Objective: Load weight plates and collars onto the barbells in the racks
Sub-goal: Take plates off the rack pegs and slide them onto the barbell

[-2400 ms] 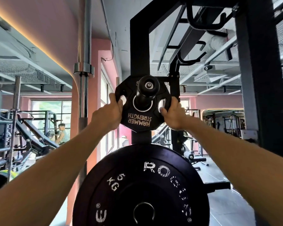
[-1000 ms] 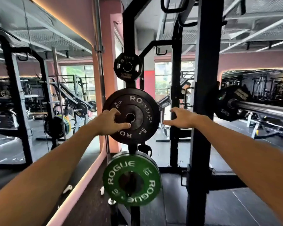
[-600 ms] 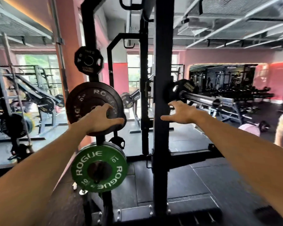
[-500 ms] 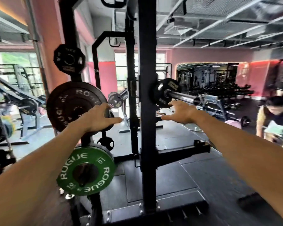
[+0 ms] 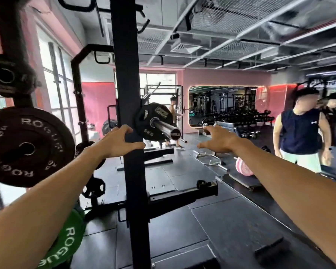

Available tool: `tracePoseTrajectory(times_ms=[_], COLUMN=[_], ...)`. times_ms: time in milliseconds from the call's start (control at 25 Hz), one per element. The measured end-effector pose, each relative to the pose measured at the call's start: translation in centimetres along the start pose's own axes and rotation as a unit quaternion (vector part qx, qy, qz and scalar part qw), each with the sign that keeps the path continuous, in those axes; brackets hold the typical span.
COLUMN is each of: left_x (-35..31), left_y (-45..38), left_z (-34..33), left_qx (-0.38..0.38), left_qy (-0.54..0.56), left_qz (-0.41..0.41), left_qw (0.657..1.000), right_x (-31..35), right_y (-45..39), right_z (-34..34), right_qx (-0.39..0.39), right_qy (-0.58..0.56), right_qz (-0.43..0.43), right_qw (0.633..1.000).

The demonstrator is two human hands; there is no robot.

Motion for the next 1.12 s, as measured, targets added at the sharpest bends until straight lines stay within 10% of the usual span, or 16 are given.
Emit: tracePoseTrajectory(times_ms=[1120], left_x=[3.0], left_y=[-37.7], left_z=[-7.4], left_qx=[-0.108], left_qy=[-0.043], left_qz=[0.102], left_qw=[0.988], right_x=[-7.1], right_y=[-38.3], right_z=[-10.9], right_qx=[-0.005], right_qy=[-0.118], right_qz=[0.083], right_qw=[0.990])
Point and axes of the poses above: each hand's wrist, its own y-axis away from the middle knuckle, its own z-axis out of the back of the hand, x = y × z, the point moved 8 cm from there along -y, towards the middle knuckle, and after that the axes turned 12 degrees about z, right-handed, at the moved point
